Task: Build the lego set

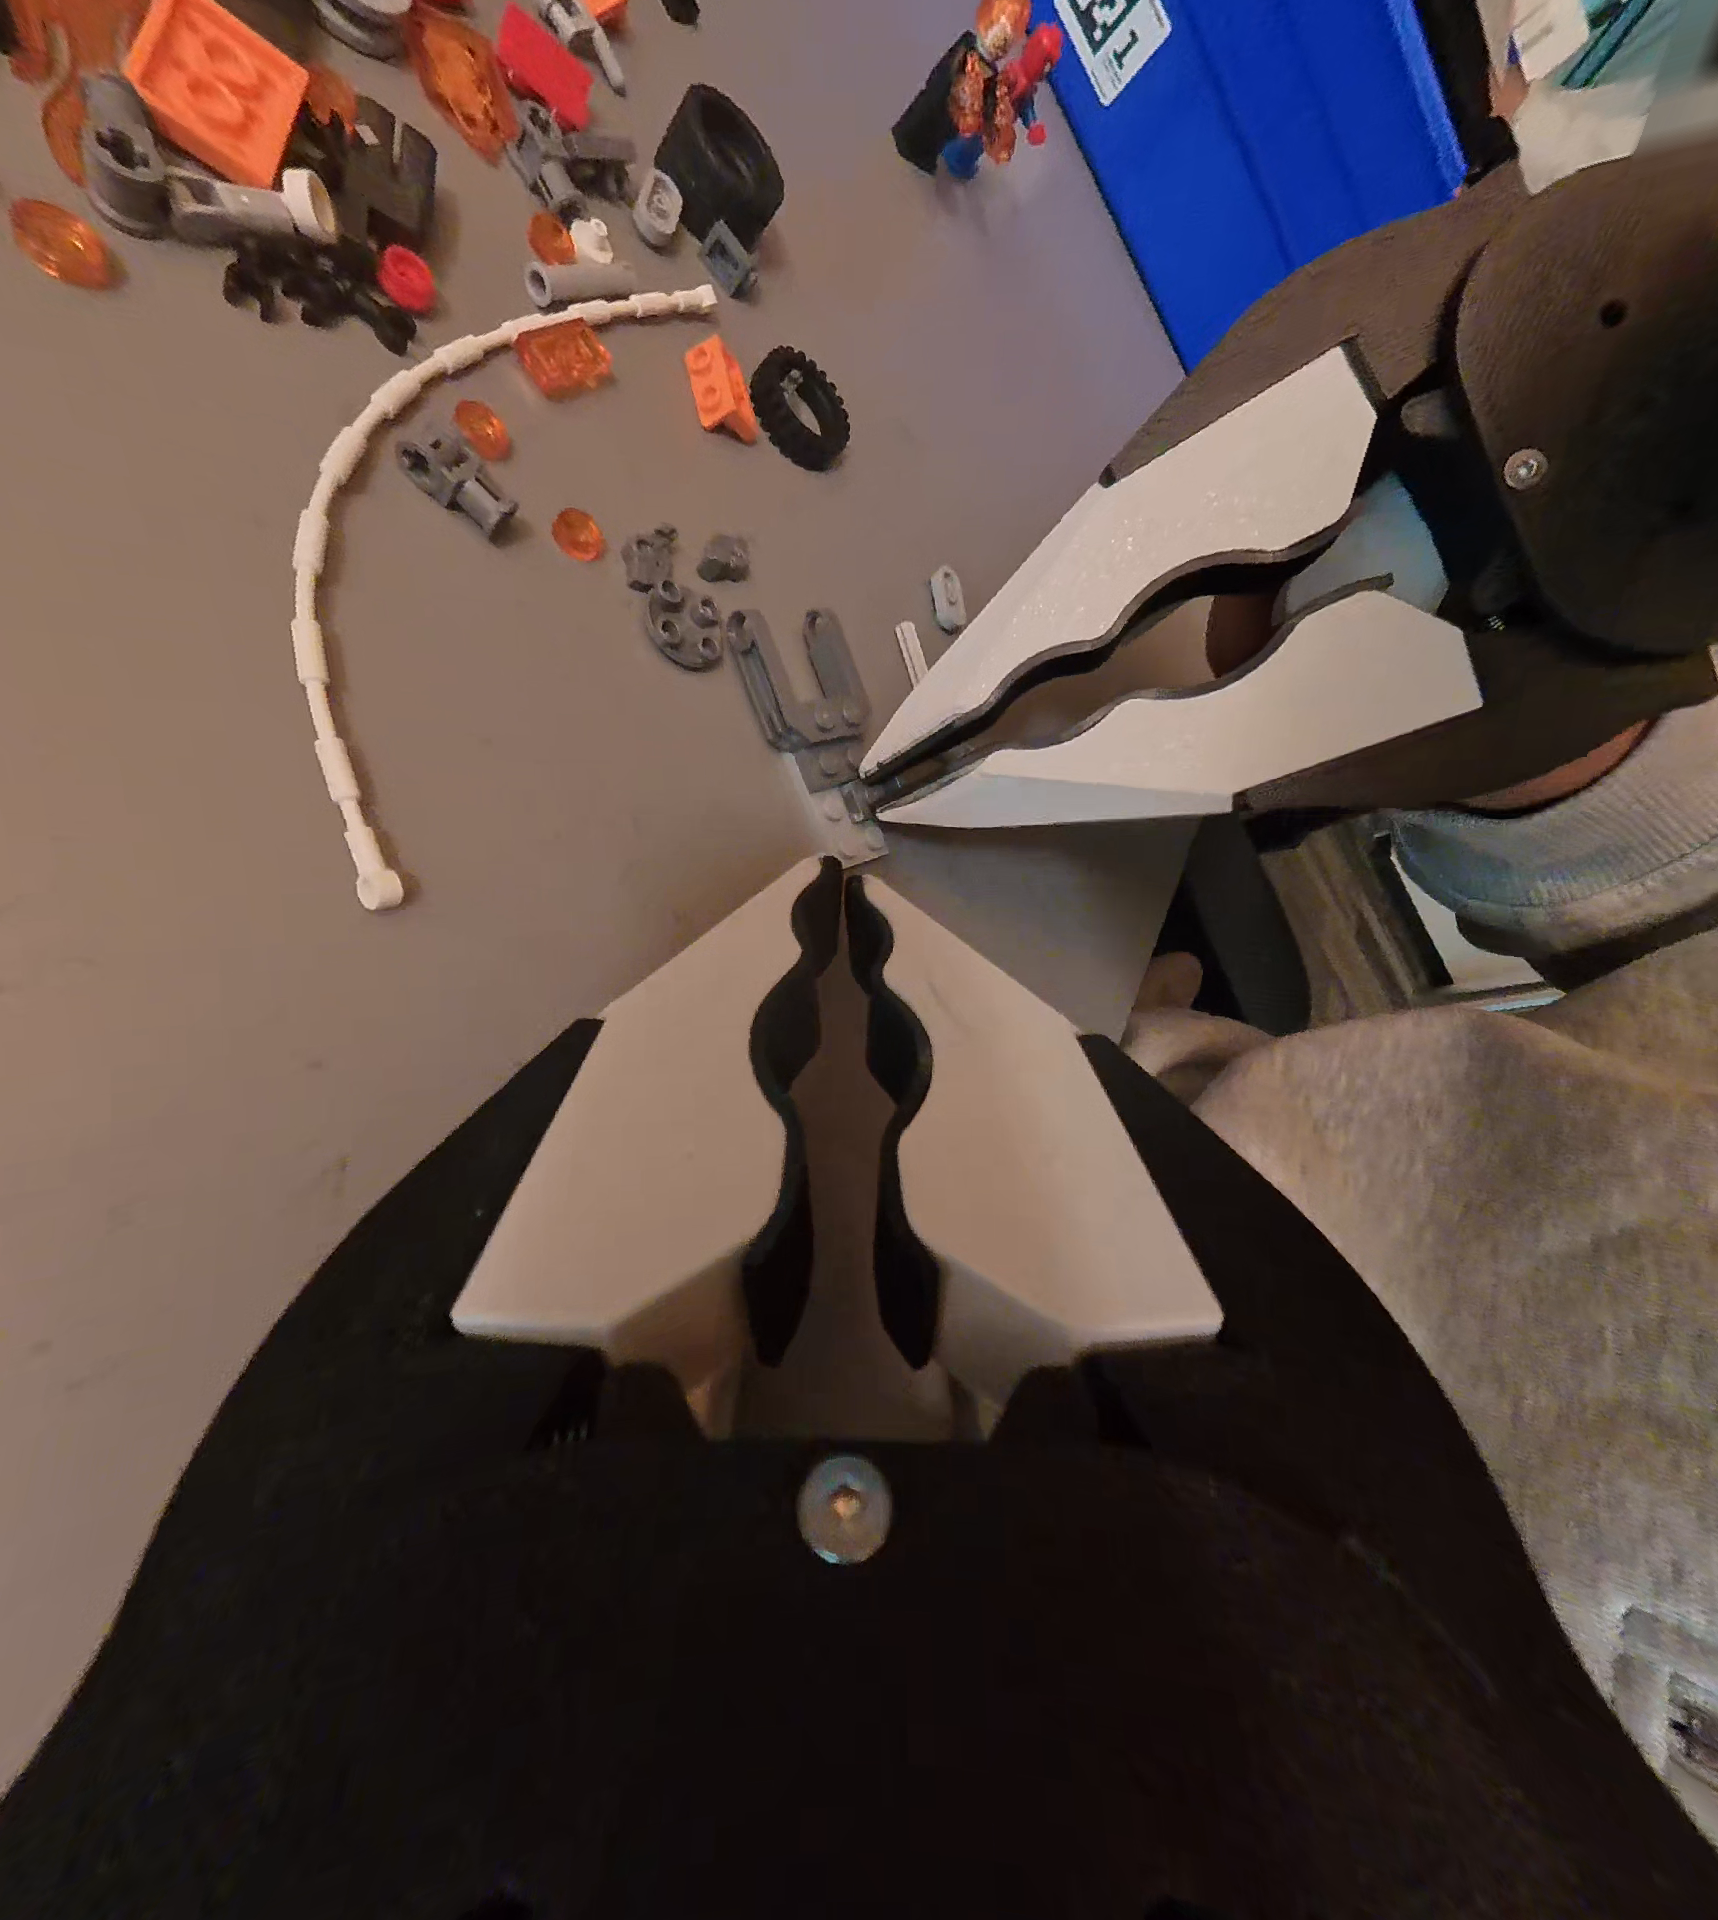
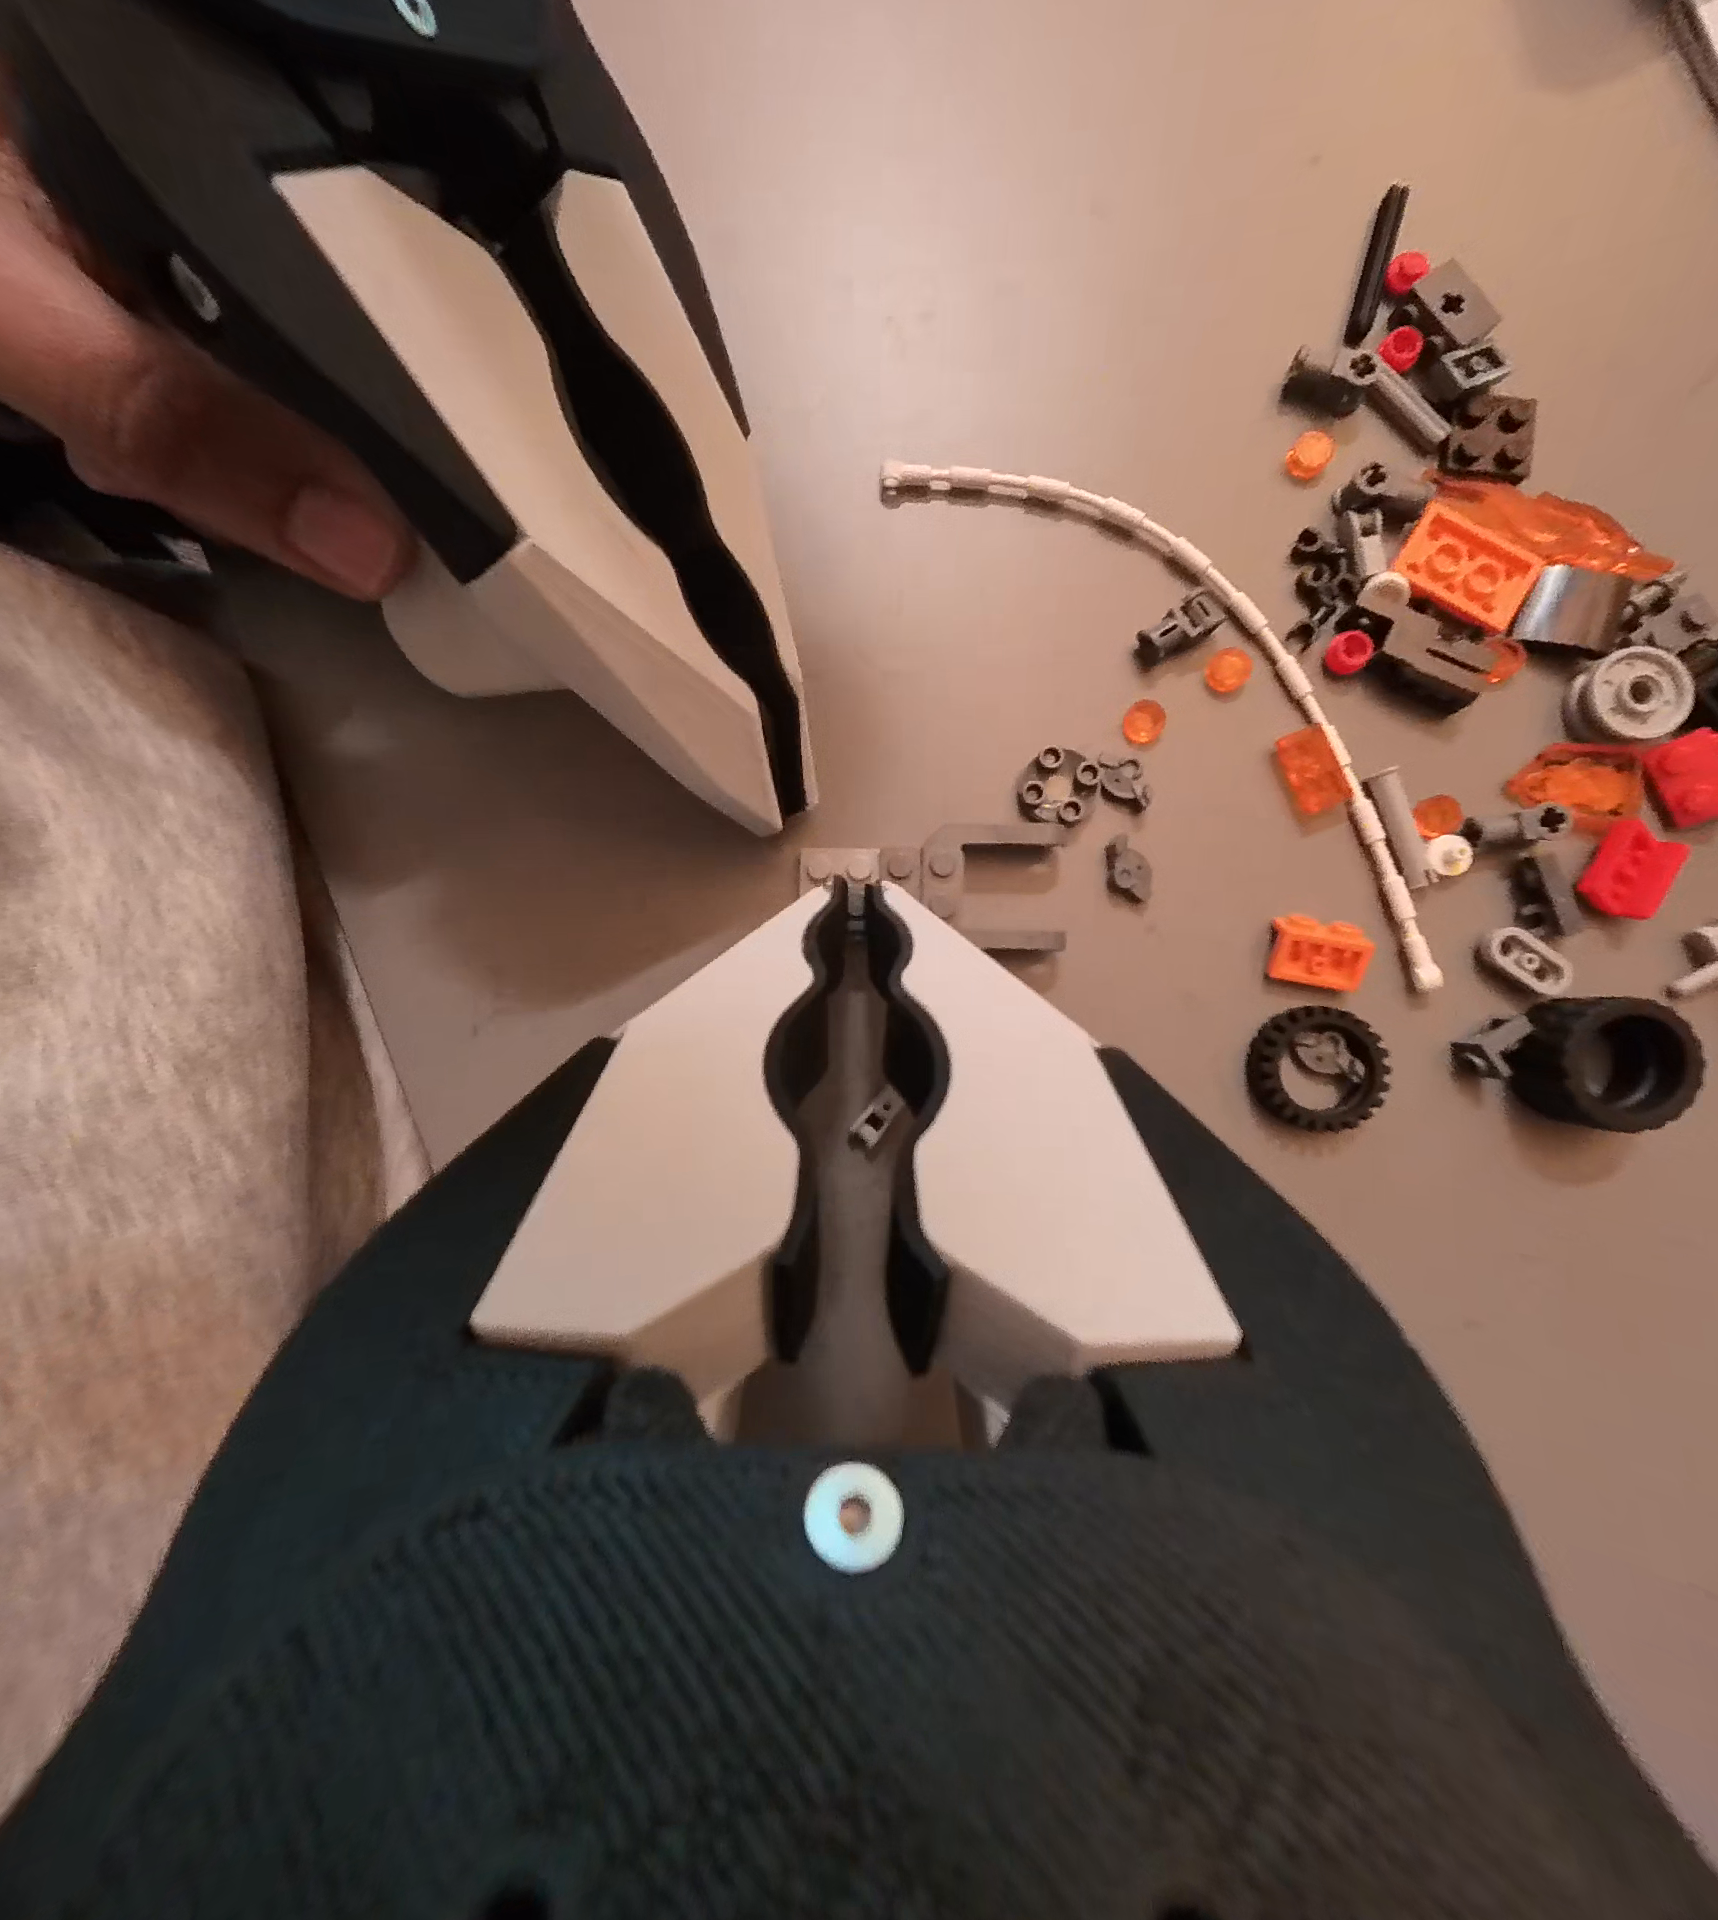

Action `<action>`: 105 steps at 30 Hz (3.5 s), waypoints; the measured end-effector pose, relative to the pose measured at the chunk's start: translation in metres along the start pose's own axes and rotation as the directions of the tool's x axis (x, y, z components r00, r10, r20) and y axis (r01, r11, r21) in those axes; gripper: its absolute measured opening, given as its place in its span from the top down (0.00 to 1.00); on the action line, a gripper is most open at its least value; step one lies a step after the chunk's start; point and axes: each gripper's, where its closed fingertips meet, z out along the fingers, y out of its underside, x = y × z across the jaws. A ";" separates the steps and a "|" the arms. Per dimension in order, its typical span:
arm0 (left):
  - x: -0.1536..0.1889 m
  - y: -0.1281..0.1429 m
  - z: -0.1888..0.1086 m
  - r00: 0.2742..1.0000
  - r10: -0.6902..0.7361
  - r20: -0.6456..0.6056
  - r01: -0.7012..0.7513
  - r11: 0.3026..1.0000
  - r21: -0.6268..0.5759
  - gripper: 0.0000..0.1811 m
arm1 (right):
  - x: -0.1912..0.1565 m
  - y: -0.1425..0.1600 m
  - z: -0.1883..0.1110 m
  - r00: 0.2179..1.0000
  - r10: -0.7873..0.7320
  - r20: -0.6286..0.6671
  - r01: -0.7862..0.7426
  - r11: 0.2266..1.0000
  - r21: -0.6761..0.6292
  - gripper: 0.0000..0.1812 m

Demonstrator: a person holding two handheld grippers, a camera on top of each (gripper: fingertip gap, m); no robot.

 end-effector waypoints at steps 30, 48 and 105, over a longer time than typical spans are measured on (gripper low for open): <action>0.010 -0.010 -0.010 0.995 -0.007 -0.104 0.016 0.997 0.080 1.00 | -0.010 -0.004 -0.001 0.999 -0.019 0.027 0.015 0.987 0.159 0.88; -0.001 -0.013 -0.003 0.999 -0.019 -0.031 0.021 0.998 0.066 1.00 | 0.012 -0.013 -0.042 0.996 0.066 -0.063 -0.029 0.879 0.476 0.93; 0.046 -0.081 -0.045 0.907 0.415 0.072 -0.408 0.824 0.393 0.74 | 0.042 -0.037 -0.106 0.987 0.159 -0.001 -0.090 0.568 0.818 1.00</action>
